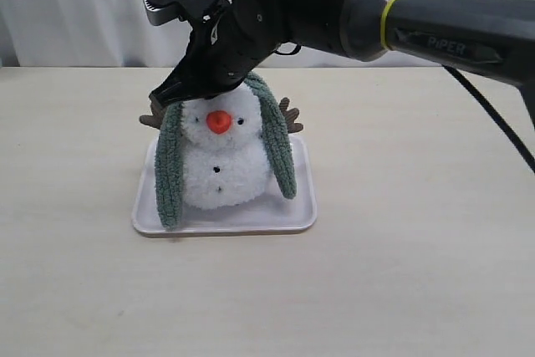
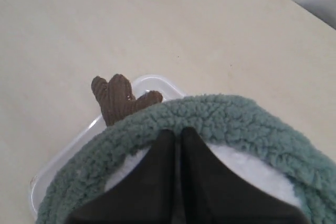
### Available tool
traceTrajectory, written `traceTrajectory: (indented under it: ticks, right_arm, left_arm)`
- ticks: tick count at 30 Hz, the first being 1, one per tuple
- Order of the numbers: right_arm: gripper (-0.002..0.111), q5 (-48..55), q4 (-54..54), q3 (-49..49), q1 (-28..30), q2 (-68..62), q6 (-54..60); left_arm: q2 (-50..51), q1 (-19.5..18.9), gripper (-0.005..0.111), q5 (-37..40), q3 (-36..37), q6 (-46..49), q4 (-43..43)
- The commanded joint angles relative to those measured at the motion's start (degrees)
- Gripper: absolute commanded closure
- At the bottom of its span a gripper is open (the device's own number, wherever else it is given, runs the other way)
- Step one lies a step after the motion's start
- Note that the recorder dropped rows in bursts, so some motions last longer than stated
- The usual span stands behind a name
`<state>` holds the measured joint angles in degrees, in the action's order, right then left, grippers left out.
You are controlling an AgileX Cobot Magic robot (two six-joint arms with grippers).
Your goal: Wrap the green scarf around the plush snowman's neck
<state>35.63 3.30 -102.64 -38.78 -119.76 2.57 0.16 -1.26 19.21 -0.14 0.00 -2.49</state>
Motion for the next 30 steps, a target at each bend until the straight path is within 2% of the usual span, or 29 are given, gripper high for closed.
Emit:
traceTrajectory:
  ticks: [1, 12, 21, 30]
  right_arm:
    - [0.104, -0.2, 0.8, 0.0, 0.0, 1.7, 1.9]
    - [0.104, 4.3, 1.5, 0.0, 0.1, 2.5, 1.3]
    - [0.104, -1.2, 4.9, 0.0, 0.1, 2.3, 0.6]
    - [0.104, -1.3, 5.1, 0.0, 0.3, -1.5, 0.6]
  left_arm:
    - [-0.2, 0.0, 0.107, -0.6, 0.1, 0.0, 0.2]
    - [-0.2, 0.0, 0.107, -0.6, 0.1, 0.0, 0.2]
    - [-0.2, 0.0, 0.107, -0.6, 0.1, 0.0, 0.2]
    - [-0.2, 0.0, 0.107, -0.6, 0.1, 0.0, 0.2]
